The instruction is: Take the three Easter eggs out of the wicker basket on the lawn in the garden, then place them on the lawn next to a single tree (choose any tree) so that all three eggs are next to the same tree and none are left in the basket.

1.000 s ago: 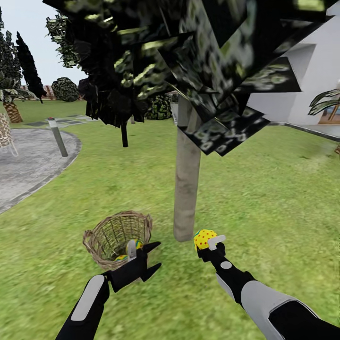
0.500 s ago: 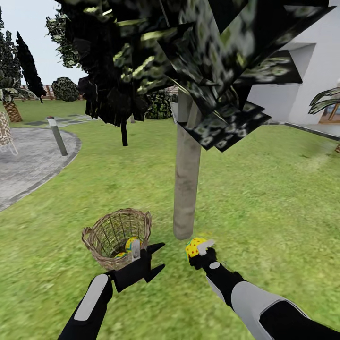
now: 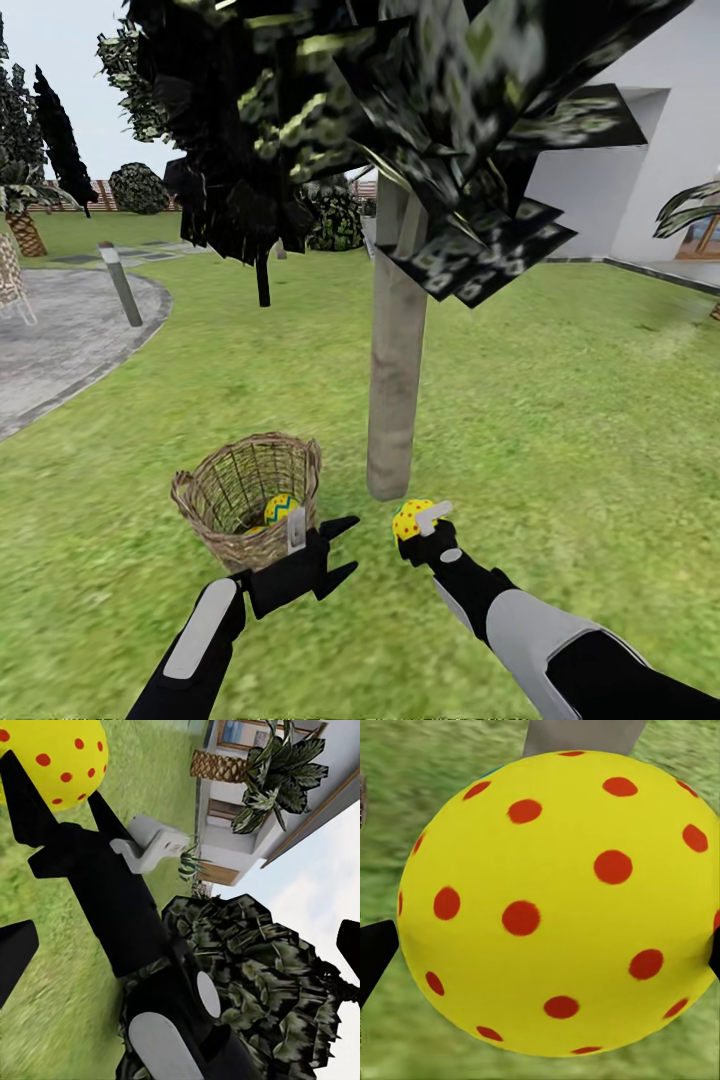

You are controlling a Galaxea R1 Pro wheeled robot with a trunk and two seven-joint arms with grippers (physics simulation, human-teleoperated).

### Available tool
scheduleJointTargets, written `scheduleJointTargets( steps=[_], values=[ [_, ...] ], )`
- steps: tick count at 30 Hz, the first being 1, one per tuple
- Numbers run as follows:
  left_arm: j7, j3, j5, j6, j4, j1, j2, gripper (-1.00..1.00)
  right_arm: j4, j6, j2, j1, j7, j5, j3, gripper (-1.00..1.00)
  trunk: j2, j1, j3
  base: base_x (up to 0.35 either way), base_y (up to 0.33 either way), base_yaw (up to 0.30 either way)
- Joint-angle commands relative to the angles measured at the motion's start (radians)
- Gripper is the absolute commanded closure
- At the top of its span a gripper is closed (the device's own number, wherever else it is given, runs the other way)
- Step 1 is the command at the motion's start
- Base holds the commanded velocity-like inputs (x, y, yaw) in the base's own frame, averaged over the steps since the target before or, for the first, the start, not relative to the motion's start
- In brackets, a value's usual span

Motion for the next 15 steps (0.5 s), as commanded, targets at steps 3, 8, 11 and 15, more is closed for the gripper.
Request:
scheduleJointTargets(
  steps=[3,8,11,15],
  values=[
    [-0.008,0.001,-0.007,0.003,0.001,-0.001,0.0,-1.0,-0.003,-0.004,0.0,-0.001,-0.004,-0.002,0.005,1.0,-0.022,0.011,-0.01,0.164,0.0,0.0],
    [-0.009,0.001,-0.006,0.001,0.003,-0.001,0.0,-1.0,-0.004,-0.091,0.001,0.002,-0.002,0.001,0.006,1.0,-0.057,0.031,-0.026,0.304,0.0,0.0],
    [-0.008,0.003,-0.005,0.001,0.005,-0.001,0.0,-1.0,-0.003,-0.122,0.001,0.006,-0.002,0.004,0.007,1.0,-0.078,0.042,-0.035,0.11,0.0,0.0],
    [-0.008,0.002,-0.005,0.001,0.004,-0.001,0.0,-1.0,-0.003,-0.131,0.001,0.008,-0.001,0.004,0.006,1.0,-0.106,0.057,-0.048,0.007,0.0,0.0]
  ],
)
